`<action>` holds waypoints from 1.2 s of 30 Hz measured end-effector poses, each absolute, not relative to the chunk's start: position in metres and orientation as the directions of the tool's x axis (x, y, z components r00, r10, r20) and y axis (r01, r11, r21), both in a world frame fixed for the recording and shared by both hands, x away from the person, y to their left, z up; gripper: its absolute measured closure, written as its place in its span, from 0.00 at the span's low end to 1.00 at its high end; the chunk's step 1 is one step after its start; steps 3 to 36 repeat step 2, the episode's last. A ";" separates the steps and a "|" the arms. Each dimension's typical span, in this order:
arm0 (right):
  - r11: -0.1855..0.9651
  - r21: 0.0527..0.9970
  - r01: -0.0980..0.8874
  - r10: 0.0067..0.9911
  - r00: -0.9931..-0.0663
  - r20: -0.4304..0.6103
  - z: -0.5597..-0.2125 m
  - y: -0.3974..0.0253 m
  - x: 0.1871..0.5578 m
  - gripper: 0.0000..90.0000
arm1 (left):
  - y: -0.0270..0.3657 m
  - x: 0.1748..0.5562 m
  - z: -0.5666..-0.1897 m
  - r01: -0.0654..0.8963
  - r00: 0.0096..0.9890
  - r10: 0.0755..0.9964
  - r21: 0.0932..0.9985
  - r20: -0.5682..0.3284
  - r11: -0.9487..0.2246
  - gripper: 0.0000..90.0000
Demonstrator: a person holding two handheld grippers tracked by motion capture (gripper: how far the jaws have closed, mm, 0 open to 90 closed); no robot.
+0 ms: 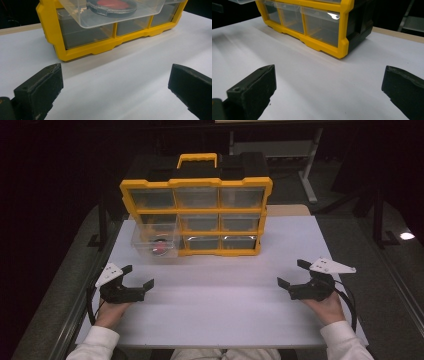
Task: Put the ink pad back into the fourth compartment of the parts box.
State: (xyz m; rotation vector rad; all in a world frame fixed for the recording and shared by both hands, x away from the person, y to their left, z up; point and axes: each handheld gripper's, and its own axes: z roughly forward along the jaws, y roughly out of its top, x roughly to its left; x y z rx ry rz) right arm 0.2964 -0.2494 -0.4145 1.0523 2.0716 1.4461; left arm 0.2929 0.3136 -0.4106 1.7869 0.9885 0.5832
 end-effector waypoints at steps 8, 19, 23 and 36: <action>0.172 0.920 0.352 0.770 -0.631 0.097 -0.414 -0.251 0.296 0.00 | 0.314 0.292 -0.410 0.360 0.555 0.831 0.913 -0.045 -0.191 0.00; 0.172 0.920 0.352 0.770 -0.631 0.097 -0.414 -0.251 0.296 0.00 | 0.314 0.292 -0.410 0.360 0.555 0.831 0.913 -0.045 -0.191 0.00; 0.172 0.920 0.352 0.770 -0.631 0.097 -0.414 -0.251 0.296 0.00 | 0.314 0.292 -0.410 0.360 0.555 0.831 0.913 -0.045 -0.191 0.00; 0.172 0.920 0.352 0.770 -0.631 0.097 -0.414 -0.251 0.296 0.00 | 0.314 0.292 -0.410 0.360 0.555 0.831 0.913 -0.045 -0.191 0.00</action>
